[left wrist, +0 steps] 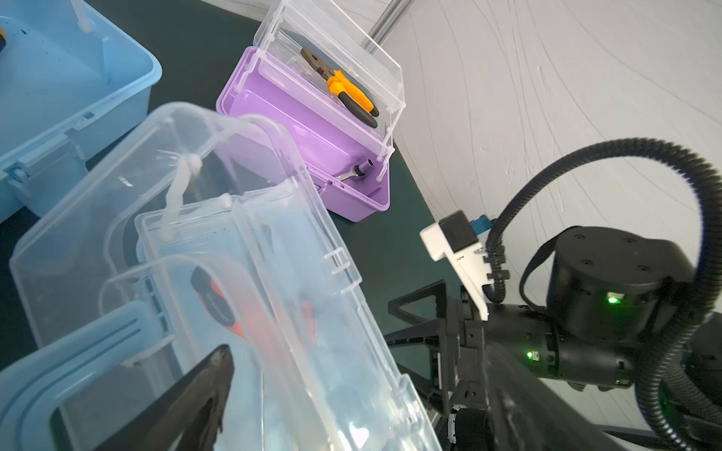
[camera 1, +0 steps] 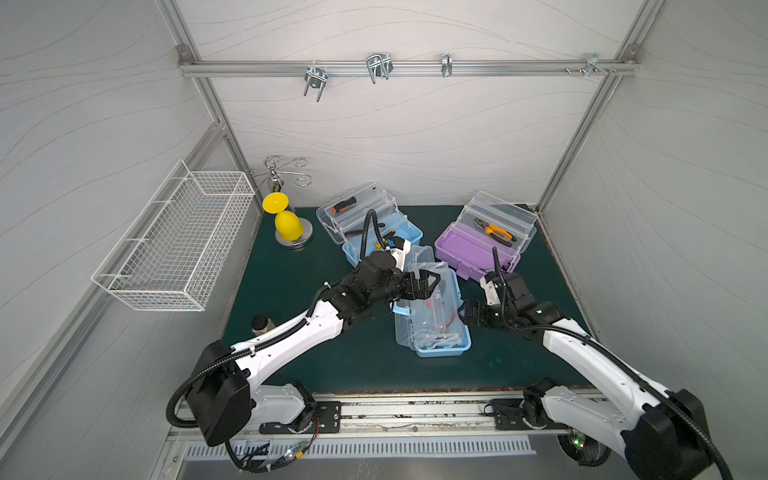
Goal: Close toolboxes
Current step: Close the toolbox lid.
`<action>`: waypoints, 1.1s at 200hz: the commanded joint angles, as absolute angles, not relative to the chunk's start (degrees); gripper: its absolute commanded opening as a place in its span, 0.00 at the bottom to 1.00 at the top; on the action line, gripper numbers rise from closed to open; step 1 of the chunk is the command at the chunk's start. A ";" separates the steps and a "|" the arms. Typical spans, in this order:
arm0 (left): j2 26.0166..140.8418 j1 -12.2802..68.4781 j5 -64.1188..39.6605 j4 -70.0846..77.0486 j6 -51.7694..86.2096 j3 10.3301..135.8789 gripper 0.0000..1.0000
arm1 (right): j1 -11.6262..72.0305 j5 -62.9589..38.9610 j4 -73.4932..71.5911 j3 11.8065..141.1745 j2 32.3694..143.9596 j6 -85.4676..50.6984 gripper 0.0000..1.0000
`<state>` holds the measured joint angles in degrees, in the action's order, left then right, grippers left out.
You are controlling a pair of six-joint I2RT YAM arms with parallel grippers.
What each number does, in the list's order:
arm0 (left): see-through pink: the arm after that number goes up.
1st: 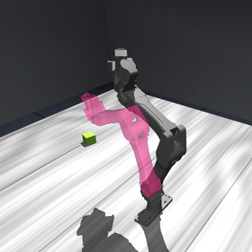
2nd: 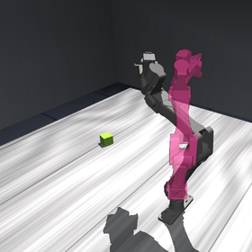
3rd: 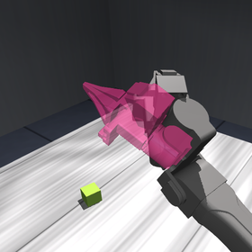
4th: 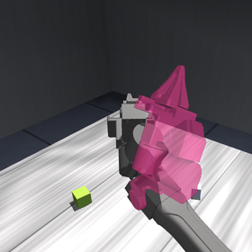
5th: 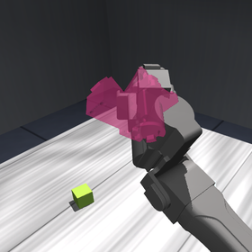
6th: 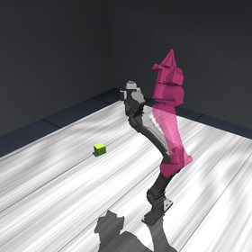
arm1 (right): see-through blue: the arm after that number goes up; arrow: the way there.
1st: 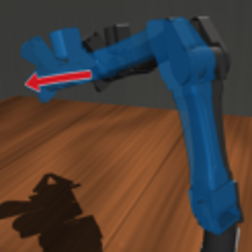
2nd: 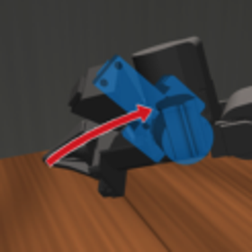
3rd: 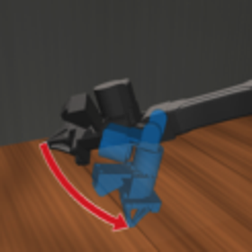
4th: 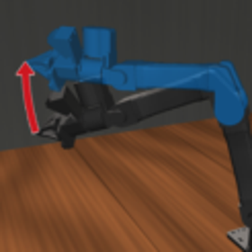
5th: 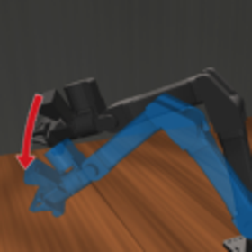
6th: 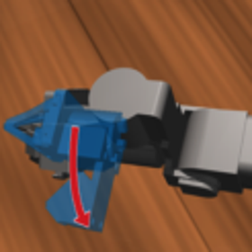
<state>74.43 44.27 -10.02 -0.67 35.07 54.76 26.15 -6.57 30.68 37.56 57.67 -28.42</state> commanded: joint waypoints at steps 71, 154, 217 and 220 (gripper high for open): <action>79.36 46.09 -9.49 -2.25 33.44 59.71 1.00 | 21.76 -2.25 34.88 37.44 56.27 -26.55 0.98; 75.59 46.11 -3.12 -8.26 31.40 59.44 1.00 | 20.57 -0.85 33.17 37.39 60.91 -25.41 0.98; 69.25 45.27 8.35 -18.23 32.17 55.78 1.00 | 24.50 -5.98 29.65 38.88 66.39 -24.25 0.98; 68.99 45.04 8.76 -18.82 32.35 55.69 1.00 | 25.02 -5.97 29.55 39.03 66.64 -24.26 0.98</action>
<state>71.50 45.84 2.20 -13.78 31.90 56.38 21.93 -3.27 31.33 37.54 65.21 -25.19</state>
